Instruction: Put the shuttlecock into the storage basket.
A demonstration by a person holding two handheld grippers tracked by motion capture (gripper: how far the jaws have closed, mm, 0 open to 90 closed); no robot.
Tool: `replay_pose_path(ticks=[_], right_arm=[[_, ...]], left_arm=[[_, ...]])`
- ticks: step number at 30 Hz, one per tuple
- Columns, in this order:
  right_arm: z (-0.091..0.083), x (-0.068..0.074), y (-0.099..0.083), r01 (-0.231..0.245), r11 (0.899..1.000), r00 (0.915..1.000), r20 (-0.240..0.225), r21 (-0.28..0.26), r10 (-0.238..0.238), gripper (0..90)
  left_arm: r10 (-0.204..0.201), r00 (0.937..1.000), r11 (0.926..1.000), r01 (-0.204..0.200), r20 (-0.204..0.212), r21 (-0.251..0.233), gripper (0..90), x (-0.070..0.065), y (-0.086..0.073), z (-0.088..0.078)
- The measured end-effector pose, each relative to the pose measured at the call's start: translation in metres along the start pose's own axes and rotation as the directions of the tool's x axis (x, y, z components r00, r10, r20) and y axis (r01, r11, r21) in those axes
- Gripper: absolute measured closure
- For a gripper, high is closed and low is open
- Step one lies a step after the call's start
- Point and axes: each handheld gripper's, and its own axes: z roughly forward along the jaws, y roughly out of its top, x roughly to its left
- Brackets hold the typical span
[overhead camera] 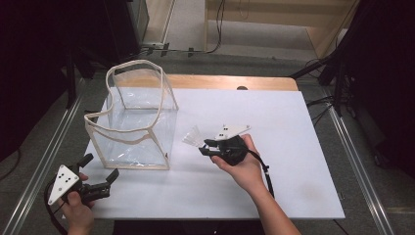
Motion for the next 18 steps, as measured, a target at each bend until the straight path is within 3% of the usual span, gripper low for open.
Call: replay_pose_path(ticks=[18], right_arm=[[-0.005, -0.001, 0.013, 0.009, 1.000, 1.0000, 0.002, -0.027, -0.009, 63.0]], left_arm=[[-0.001, 1.0000, 1.0000, 0.001, 0.000, -0.001, 0.0, 0.000, 0.000, 0.000]])
